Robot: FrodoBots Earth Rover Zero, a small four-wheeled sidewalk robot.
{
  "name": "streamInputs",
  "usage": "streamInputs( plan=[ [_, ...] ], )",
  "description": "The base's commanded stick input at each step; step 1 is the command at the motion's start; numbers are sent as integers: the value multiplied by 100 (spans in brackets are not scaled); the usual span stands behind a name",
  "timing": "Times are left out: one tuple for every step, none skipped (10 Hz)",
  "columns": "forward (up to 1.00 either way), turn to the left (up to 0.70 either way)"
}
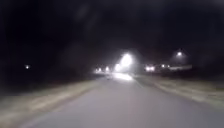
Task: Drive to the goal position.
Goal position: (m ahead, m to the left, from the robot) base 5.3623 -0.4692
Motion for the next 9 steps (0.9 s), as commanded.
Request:
streamInputs(
  plan=[
    [100, 2],
    [100, 2],
    [100, 2],
    [100, 2],
    [100, 3],
    [100, 2],
    [100, 2],
    [100, 2],
    [100, 2]
  ],
)
